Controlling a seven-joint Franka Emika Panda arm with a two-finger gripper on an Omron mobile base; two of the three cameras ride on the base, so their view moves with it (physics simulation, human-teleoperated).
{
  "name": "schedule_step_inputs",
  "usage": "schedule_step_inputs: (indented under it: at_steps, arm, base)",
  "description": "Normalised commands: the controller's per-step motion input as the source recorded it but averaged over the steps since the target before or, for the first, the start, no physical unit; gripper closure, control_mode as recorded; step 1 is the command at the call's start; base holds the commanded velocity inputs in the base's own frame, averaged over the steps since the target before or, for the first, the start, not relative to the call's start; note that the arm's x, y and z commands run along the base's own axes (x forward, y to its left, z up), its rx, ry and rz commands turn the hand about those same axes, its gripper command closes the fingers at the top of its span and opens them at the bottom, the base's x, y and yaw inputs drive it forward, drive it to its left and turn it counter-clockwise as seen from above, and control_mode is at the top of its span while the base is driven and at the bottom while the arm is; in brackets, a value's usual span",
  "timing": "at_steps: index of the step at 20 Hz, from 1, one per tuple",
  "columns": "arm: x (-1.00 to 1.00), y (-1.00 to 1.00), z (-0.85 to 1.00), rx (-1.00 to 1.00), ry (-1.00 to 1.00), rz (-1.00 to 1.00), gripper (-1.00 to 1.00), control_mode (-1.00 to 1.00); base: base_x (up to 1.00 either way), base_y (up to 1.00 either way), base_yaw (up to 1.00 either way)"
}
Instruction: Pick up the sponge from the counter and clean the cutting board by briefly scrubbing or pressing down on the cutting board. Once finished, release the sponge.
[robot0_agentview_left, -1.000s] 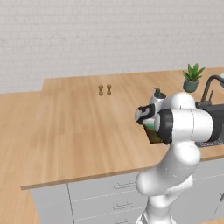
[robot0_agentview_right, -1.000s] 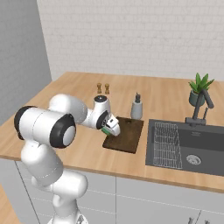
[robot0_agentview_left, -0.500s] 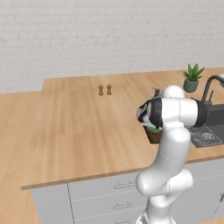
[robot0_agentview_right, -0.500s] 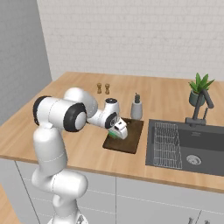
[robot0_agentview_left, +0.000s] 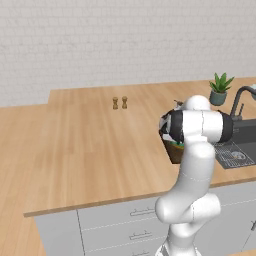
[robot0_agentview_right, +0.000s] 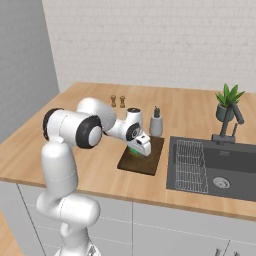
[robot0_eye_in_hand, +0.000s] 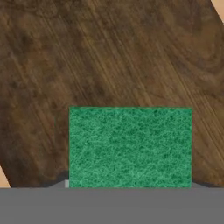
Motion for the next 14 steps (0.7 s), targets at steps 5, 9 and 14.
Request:
schedule_step_inputs:
  at_steps: [5, 9, 14]
  arm:
    - [-0.1, -0.6, -0.46, -0.03, -0.02, 0.0, 1.0, -1.0]
    - [-0.27, -0.07, -1.0, -0.14, 0.03, 0.02, 1.0, -1.0]
    - [-0.79, 0.0, -0.88, -0.09, 0.02, 0.04, 1.0, -1.0]
  base:
    - [0.0, 0.0, 0.0]
    - [0.0, 0.0, 0.0]
    - [0.0, 0.0, 0.0]
